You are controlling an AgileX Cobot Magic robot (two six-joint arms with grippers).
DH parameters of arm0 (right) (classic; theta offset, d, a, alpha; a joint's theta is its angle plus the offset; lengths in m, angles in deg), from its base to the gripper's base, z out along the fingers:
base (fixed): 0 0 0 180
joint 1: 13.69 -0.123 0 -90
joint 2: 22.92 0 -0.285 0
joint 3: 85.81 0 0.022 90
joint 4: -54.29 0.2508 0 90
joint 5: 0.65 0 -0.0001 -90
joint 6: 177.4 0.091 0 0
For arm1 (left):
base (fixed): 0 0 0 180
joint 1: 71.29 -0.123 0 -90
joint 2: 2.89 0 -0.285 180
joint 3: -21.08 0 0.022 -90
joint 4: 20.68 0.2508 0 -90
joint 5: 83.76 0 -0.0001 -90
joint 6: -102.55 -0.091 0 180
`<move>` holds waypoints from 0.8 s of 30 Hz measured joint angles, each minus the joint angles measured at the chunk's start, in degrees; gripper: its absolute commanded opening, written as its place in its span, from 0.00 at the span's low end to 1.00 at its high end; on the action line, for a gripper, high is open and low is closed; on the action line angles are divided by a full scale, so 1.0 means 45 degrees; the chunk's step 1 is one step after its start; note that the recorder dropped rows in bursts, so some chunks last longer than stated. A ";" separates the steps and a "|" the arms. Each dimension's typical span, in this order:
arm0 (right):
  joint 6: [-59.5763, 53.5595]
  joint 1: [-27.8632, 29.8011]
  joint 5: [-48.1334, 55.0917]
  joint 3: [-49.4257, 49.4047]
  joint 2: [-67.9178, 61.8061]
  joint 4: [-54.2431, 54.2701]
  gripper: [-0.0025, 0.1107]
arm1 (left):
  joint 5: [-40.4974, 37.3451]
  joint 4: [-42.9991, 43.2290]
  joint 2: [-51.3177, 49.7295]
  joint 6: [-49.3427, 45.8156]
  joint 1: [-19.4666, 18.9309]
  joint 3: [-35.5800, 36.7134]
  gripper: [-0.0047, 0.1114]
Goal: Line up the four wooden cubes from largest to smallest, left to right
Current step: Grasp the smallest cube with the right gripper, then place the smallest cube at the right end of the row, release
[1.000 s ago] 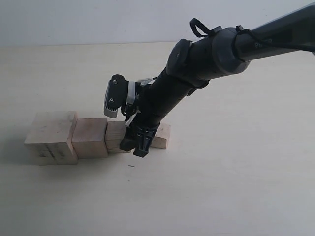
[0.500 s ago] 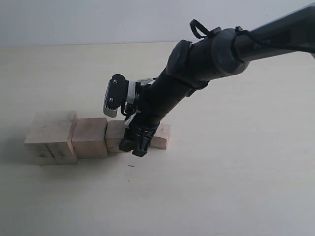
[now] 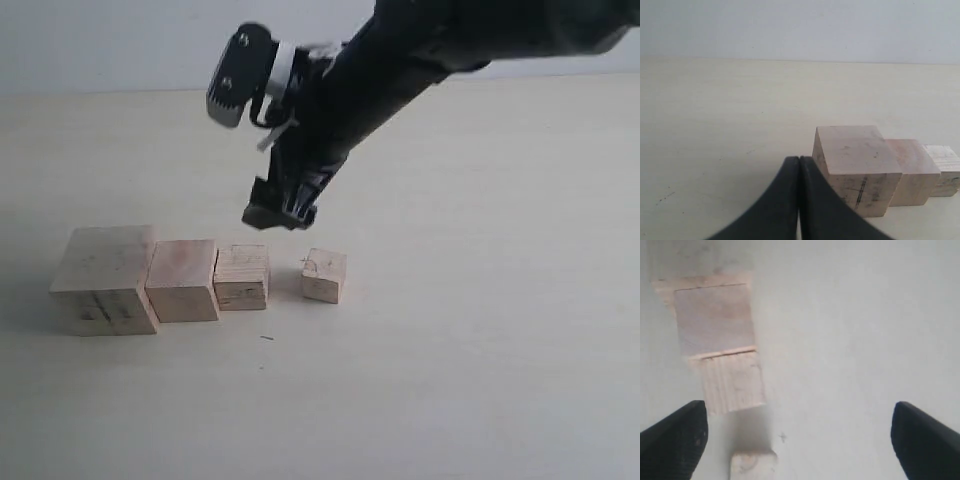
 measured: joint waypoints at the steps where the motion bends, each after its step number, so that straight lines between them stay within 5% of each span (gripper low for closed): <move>1: 0.1100 0.0031 0.0066 0.0000 0.0430 -0.1007 0.84 | 0.0000 0.0000 0.0000 0.0000 0.0000 0.0000 0.04; 7: 0.5438 0.0255 0.1130 0.0000 0.1297 -0.4115 0.84 | 0.0000 0.0000 0.0000 0.0000 0.0000 0.0000 0.04; 24: 0.5908 0.0255 0.1496 0.0000 -0.2617 -0.4237 0.78 | 0.0000 0.0000 0.0000 0.0000 0.0000 0.0000 0.04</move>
